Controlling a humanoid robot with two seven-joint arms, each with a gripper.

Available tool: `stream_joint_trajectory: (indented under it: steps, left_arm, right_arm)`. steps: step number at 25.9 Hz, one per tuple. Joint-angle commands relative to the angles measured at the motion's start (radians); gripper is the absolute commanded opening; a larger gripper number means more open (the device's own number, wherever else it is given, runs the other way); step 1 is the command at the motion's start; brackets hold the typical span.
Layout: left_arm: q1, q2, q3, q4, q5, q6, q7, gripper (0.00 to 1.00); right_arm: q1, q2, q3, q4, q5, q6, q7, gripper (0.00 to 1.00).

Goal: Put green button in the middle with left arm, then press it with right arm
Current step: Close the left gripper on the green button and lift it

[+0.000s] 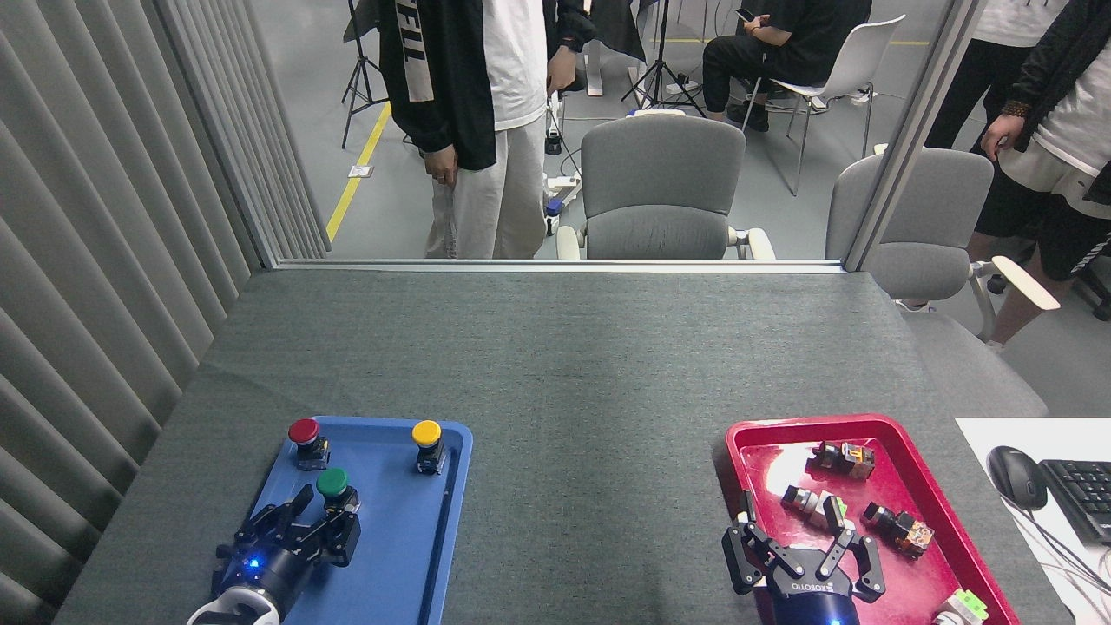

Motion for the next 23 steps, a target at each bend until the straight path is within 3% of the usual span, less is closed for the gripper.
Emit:
stream_joint_trajectory:
  steps: [1, 5, 8, 11, 16, 23]
  left_arm:
    - [-0.010, 0.000, -0.003, 0.012, 0.000, 0.002, -0.007, 0.43]
    - [-0.013, -0.004, -0.027, 0.036, 0.000, 0.000, -0.008, 0.29]
    - [-0.014, 0.001, -0.052, 0.032, -0.001, -0.010, -0.005, 0.01]
    - [-0.010, 0.010, -0.052, -0.031, -0.001, -0.061, 0.009, 0.00]
    - [0.033, 0.019, -0.073, -0.306, 0.017, -0.173, 0.072, 0.00]
    - [-0.044, -0.071, -0.483, -0.260, 0.016, -0.075, 0.065, 0.00]
  right_arm:
    - [-0.001, 0.000, 0.000, 0.000, 0.002, 0.000, 0.000, 1.00]
    - [-0.001, 0.000, 0.000, 0.000, 0.002, 0.003, 0.000, 1.00]
    - [-0.001, 0.002, 0.000, 0.000, 0.000, -0.001, 0.003, 1.00]
    - [-0.001, 0.003, 0.000, 0.000, 0.000, -0.003, 0.003, 0.99]
    - [-0.001, -0.001, 0.002, 0.000, -0.003, -0.003, 0.003, 1.00]
    - [-0.001, -0.004, 0.002, 0.000, -0.005, -0.014, 0.000, 1.00]
